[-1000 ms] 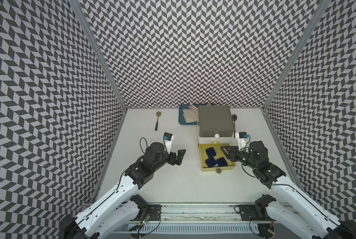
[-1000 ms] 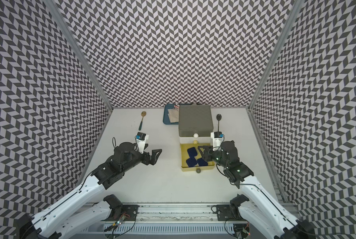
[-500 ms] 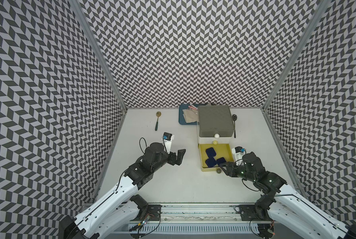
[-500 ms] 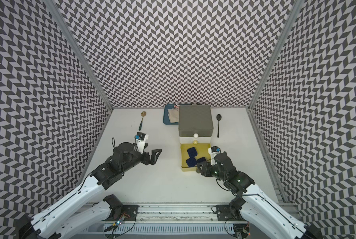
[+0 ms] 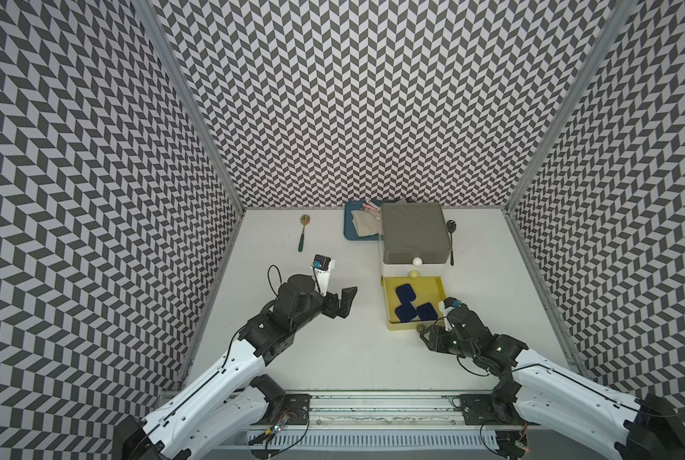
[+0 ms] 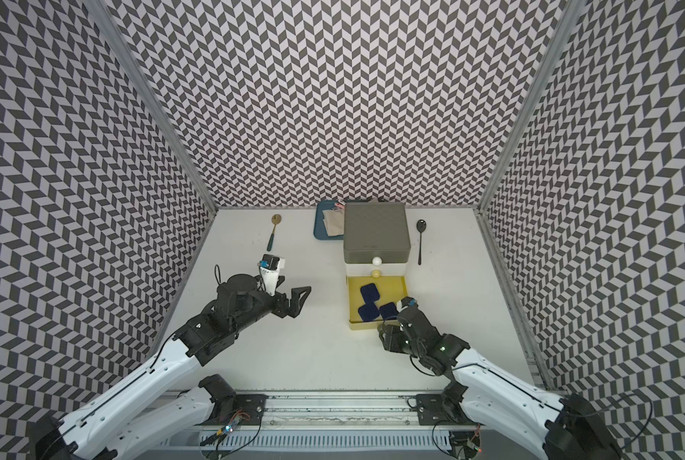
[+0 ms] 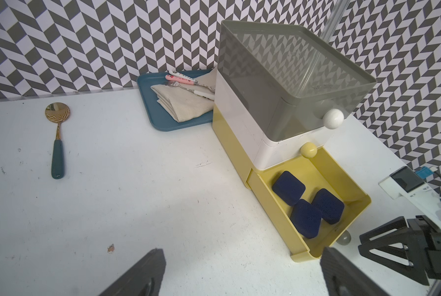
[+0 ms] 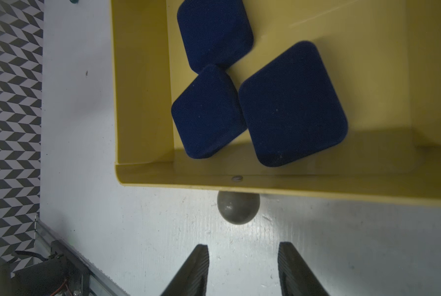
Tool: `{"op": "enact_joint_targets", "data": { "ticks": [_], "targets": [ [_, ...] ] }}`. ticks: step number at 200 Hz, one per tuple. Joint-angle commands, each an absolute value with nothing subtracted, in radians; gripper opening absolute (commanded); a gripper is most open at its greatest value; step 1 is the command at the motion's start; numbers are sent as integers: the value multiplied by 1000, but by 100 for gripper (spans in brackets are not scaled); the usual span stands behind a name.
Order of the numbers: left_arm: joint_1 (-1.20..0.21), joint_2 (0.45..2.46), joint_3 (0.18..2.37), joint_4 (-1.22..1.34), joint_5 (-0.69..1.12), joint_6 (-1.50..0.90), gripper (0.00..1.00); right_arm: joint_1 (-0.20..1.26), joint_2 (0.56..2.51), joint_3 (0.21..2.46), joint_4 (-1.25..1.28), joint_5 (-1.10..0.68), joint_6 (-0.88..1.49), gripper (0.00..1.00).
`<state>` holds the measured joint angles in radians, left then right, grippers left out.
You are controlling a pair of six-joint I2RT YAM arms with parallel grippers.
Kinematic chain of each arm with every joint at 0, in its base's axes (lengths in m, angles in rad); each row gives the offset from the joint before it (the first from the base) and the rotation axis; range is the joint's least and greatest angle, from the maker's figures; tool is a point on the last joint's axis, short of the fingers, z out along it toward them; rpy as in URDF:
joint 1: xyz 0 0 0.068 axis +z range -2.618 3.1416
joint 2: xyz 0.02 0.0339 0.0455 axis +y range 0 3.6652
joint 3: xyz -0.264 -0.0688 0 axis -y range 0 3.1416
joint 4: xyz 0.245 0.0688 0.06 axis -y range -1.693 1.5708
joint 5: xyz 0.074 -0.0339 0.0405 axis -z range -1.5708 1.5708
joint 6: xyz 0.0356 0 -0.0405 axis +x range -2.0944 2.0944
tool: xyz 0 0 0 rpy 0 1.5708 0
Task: Place the brooch boxes into the drawer by color
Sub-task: Close the drawer in the storage box.
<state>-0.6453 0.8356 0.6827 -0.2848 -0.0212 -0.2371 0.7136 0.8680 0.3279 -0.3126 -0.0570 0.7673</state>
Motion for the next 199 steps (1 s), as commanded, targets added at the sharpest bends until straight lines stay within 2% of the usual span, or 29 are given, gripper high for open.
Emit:
{"op": "enact_joint_targets", "data": {
  "ticks": [1,65,124,199],
  "targets": [
    [-638,827,681,-267,-22,-235,100,719,890,333,-217,-24,752,47],
    [-638,831,683,-268,-26,-232,100,719,1010,321,-108,-47,735,46],
    [-638,827,683,-268,-29,-232,100,719,1039,316,-40,-37,723,36],
    [-638,825,683,-270,-33,-230,100,719,1117,330,-3,-53,710,36]
  ]
}}
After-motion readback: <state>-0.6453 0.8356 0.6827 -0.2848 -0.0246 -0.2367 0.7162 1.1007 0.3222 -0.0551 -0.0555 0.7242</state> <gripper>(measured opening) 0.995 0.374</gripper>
